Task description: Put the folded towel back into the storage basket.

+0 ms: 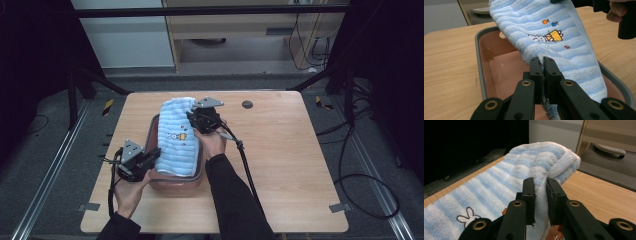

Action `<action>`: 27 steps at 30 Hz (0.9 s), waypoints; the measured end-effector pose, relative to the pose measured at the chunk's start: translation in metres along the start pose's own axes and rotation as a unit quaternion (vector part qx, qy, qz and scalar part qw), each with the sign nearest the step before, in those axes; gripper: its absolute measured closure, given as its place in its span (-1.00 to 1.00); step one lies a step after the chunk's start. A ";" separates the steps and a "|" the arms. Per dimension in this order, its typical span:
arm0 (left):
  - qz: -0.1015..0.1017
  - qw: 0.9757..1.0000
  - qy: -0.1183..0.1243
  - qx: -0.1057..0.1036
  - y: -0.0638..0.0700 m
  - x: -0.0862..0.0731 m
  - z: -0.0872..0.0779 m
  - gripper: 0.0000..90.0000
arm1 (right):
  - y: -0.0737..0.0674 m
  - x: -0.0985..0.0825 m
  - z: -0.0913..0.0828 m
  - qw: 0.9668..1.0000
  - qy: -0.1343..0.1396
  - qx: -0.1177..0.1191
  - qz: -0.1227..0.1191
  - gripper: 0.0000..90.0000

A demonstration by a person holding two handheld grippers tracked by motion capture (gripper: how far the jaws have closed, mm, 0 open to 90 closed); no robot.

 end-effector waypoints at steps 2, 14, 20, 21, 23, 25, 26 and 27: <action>-0.002 1.000 -0.006 0.000 -0.001 -0.003 0.002 0.92 | 0.000 -0.002 0.003 1.000 -0.003 0.000 -0.002 0.74; 0.002 1.000 -0.028 0.011 -0.004 -0.015 0.012 0.92 | -0.001 -0.018 0.021 1.000 -0.024 0.004 0.006 0.74; 0.002 0.999 -0.036 0.014 -0.005 -0.020 0.016 0.92 | 0.000 -0.027 0.029 0.999 -0.035 0.004 0.008 0.74; 0.004 0.999 -0.039 0.015 -0.005 -0.021 0.017 0.92 | 0.000 -0.028 0.030 0.999 -0.037 0.005 0.008 0.74; 0.004 0.999 -0.041 0.016 -0.006 -0.022 0.018 0.92 | -0.001 -0.030 0.033 0.999 -0.040 0.004 0.006 0.74; 0.005 0.999 -0.041 0.019 -0.006 -0.023 0.019 0.92 | -0.002 -0.031 0.034 0.999 -0.042 0.004 0.009 0.74; 0.005 0.999 -0.042 0.019 -0.006 -0.023 0.020 0.92 | -0.002 -0.031 0.035 0.999 -0.043 0.003 0.006 0.74; 0.004 0.999 -0.043 0.019 -0.006 -0.023 0.020 0.92 | -0.002 -0.032 0.036 0.999 -0.045 0.003 0.005 0.74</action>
Point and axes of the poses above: each handheld gripper's, and its own axes: z roughly forward along the jaws, x roughly out of its top, y roughly to its right, the point moved 7 cm from there along z, roughly forward along the jaws, and after that the axes turned 11 degrees about -y, right-handed, at the moved point
